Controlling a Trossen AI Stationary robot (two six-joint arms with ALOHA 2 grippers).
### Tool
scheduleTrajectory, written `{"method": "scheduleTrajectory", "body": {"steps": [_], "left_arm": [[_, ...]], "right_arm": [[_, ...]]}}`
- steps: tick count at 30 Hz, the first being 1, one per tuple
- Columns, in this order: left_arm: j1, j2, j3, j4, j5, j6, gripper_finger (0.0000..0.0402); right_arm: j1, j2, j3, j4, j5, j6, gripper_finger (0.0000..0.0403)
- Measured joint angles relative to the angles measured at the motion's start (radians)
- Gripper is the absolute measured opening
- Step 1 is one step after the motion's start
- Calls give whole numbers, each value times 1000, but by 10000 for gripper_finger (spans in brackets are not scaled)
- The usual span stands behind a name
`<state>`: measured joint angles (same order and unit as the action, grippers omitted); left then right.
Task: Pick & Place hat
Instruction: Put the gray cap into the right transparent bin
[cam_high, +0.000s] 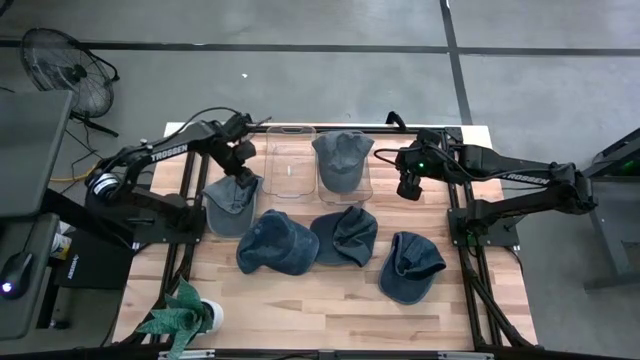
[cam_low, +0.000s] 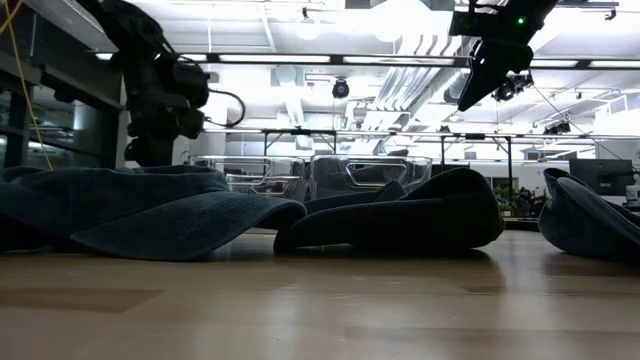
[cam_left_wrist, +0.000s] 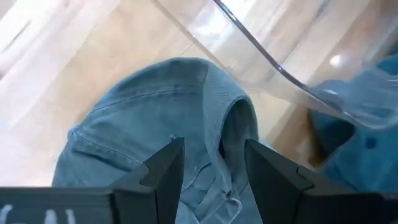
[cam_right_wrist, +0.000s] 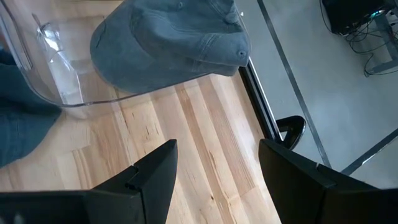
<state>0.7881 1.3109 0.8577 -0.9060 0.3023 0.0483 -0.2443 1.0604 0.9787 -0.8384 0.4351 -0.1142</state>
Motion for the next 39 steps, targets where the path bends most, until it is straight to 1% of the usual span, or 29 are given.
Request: {"method": "scheduleTrajectory", "body": {"steps": [3, 7, 9, 13, 16, 20, 24, 27, 30, 33, 36, 39], "left_arm": [[-48, 0, 0, -1, -55, -21, 165], [-97, 0, 0, 9, -74, -29, 166], [-129, 0, 0, 44, -85, -30, 166], [-183, 0, 0, 80, -157, -62, 174], [-193, 0, 0, 63, -213, -96, 200], [-193, 0, -1, 61, -258, -128, 252], [-193, -1, -1, 89, -246, -178, 301], [-193, -1, -1, 99, -203, -203, 323], [-193, -1, -1, 92, -205, -211, 327], [-193, 0, -1, 94, -242, -212, 325], [-193, 13, -1, 100, -256, -235, 322], [-193, 28, -1, 92, -252, -238, 317]], "right_arm": [[0, 0, 0, -6, 2, -1, 220], [0, 0, 0, -7, 2, -6, 220], [0, 0, 0, -7, 2, -6, 220], [0, 0, 0, -9, 2, -6, 220], [0, 0, 0, -9, 2, -10, 220], [0, 0, 0, -11, 2, -10, 220], [0, 0, 0, -12, 0, -10, 220], [0, 0, 0, -12, 0, -17, 220], [0, 0, 0, -12, 1, -21, 220], [0, 0, 0, -12, 2, -20, 220], [0, 0, 0, -12, 2, -20, 220], [0, 0, 0, -12, 2, -20, 220]]}}
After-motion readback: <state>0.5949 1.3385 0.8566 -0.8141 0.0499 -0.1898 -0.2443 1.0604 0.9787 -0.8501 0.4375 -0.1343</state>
